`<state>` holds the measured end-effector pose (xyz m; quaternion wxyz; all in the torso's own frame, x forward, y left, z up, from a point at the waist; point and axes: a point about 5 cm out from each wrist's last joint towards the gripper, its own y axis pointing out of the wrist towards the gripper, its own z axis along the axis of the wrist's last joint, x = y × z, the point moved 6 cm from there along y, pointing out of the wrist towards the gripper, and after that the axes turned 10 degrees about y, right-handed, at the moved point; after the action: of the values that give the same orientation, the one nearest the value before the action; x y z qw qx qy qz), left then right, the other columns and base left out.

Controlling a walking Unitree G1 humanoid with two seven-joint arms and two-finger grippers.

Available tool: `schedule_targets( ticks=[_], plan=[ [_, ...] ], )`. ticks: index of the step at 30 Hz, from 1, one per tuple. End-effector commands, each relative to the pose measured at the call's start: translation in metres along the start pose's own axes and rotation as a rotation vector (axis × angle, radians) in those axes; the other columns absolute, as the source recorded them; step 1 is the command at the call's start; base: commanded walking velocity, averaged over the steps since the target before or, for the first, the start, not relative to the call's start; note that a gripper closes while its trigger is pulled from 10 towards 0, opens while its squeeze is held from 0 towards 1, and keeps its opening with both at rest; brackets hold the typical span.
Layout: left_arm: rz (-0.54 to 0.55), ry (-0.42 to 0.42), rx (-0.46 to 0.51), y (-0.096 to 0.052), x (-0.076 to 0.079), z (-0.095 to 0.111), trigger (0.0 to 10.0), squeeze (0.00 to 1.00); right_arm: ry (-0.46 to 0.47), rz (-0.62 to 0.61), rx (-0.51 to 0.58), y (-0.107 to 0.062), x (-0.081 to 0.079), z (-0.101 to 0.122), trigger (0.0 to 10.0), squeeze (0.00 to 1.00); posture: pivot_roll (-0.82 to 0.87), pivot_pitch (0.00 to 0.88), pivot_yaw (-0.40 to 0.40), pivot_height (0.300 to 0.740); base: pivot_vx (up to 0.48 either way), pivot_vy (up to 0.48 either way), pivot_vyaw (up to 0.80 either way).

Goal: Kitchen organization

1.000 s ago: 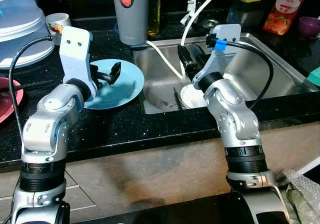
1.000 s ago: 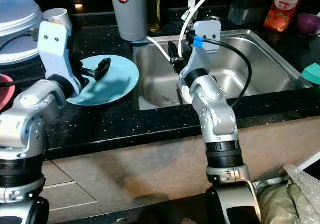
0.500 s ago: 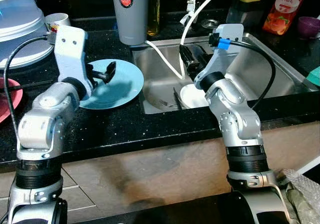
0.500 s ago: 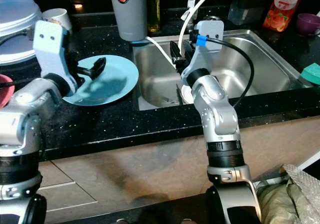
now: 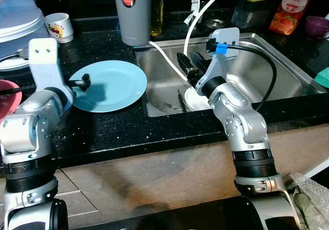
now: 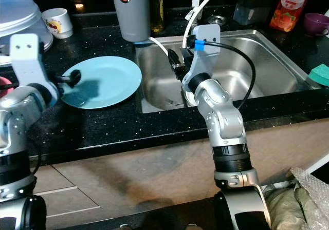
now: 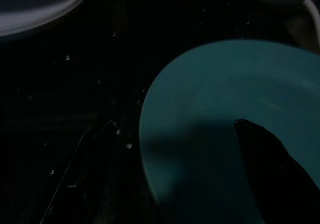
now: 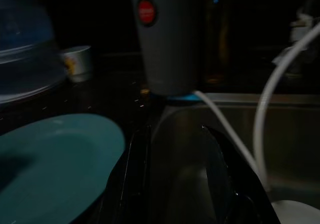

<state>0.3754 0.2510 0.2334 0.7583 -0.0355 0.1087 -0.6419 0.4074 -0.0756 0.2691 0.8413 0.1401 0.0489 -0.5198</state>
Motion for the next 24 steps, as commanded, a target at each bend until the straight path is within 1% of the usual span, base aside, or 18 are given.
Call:
schedule_targets(
  ticks=[1, 3, 7, 9, 10, 12, 13, 14, 15, 16, 17, 18, 19, 21, 24],
  plan=[
    [0.026, -0.021, -0.067, 0.001, -0.006, -0.014, 10.0, 0.00, -0.012, 0.018, -0.035, -0.001, -0.003, -0.007, 10.0, 0.00, 0.02, 0.104, 0.001, 0.740, 0.000, 0.000, 0.00],
    [0.016, -0.048, -0.102, -0.001, -0.004, -0.020, 10.0, 0.00, -0.037, 0.038, -0.070, -0.002, -0.006, -0.012, 10.0, 0.00, 0.02, 0.106, 0.000, 0.740, 0.000, 0.000, 0.00],
    [0.008, -0.056, -0.115, -0.001, -0.003, -0.022, 10.0, 0.00, -0.048, 0.043, -0.083, -0.002, -0.006, -0.014, 10.0, 0.00, 0.02, 0.106, 0.000, 0.740, 0.000, 0.000, 0.00],
    [0.000, -0.087, -0.142, -0.001, -0.001, -0.027, 10.0, 0.00, -0.057, 0.050, -0.109, -0.003, -0.007, -0.018, 10.0, 0.00, 0.02, 0.104, 0.002, 0.740, 0.000, 0.000, 0.00],
    [0.000, -0.087, -0.142, -0.001, -0.001, -0.027, 10.0, 0.00, -0.057, 0.050, -0.109, -0.003, -0.007, -0.018, 10.0, 0.00, 0.02, 0.104, 0.002, 0.740, 0.000, 0.000, 0.00],
    [-0.003, -0.142, -0.163, 0.000, 0.000, -0.031, 10.0, 0.00, -0.059, 0.041, -0.133, -0.004, -0.004, -0.022, 10.0, 0.00, 0.02, 0.103, 0.003, 0.740, 0.000, 0.000, 0.00],
    [-0.003, -0.142, -0.163, 0.000, 0.000, -0.031, 10.0, 0.00, -0.059, 0.041, -0.133, -0.004, -0.004, -0.022, 10.0, 0.00, 0.02, 0.103, 0.003, 0.740, 0.000, 0.000, 0.00],
    [-0.011, -0.174, -0.175, 0.001, 0.001, -0.034, 10.0, 0.00, -0.059, 0.030, -0.134, -0.004, -0.001, -0.022, 10.0, 0.00, 0.02, 0.103, 0.003, 0.740, 0.000, 0.000, 0.00],
    [-0.011, -0.174, -0.175, 0.001, 0.001, -0.034, 10.0, 0.00, -0.059, 0.030, -0.134, -0.004, -0.001, -0.022, 10.0, 0.00, 0.02, 0.103, 0.003, 0.740, 0.000, 0.000, 0.00],
    [-0.029, -0.212, -0.190, 0.002, 0.004, -0.036, 10.0, 0.00, -0.061, 0.012, -0.125, -0.004, 0.003, -0.020, 10.0, 0.00, 0.02, 0.099, 0.003, 0.740, 0.000, 0.000, 0.00],
    [-0.029, -0.212, -0.190, 0.002, 0.004, -0.036, 10.0, 0.00, -0.061, 0.012, -0.125, -0.004, 0.003, -0.020, 10.0, 0.00, 0.02, 0.099, 0.003, 0.740, 0.000, 0.000, 0.00],
    [-0.042, -0.231, -0.202, 0.002, 0.007, -0.039, 10.0, 0.00, -0.061, -0.001, -0.116, -0.004, 0.005, -0.018, 10.0, 0.00, 0.02, 0.098, 0.004, 0.740, 0.000, 0.000, 0.00],
    [-0.042, -0.231, -0.202, 0.002, 0.007, -0.039, 10.0, 0.00, -0.061, -0.001, -0.116, -0.004, 0.005, -0.018, 10.0, 0.00, 0.02, 0.098, 0.004, 0.740, 0.000, 0.000, 0.00],
    [-0.072, -0.240, -0.221, 0.003, 0.014, -0.042, 10.0, 0.00, -0.055, -0.021, -0.101, -0.004, 0.010, -0.015, 10.0, 0.00, 0.02, 0.092, 0.006, 0.740, 0.000, 0.000, 0.00],
    [-0.100, -0.244, -0.222, 0.005, 0.022, -0.041, 10.0, 0.00, -0.037, -0.032, -0.096, -0.004, 0.011, -0.014, 10.0, 0.00, 0.01, 0.090, 0.008, 0.740, 0.000, 0.000, 0.00]
  ],
)
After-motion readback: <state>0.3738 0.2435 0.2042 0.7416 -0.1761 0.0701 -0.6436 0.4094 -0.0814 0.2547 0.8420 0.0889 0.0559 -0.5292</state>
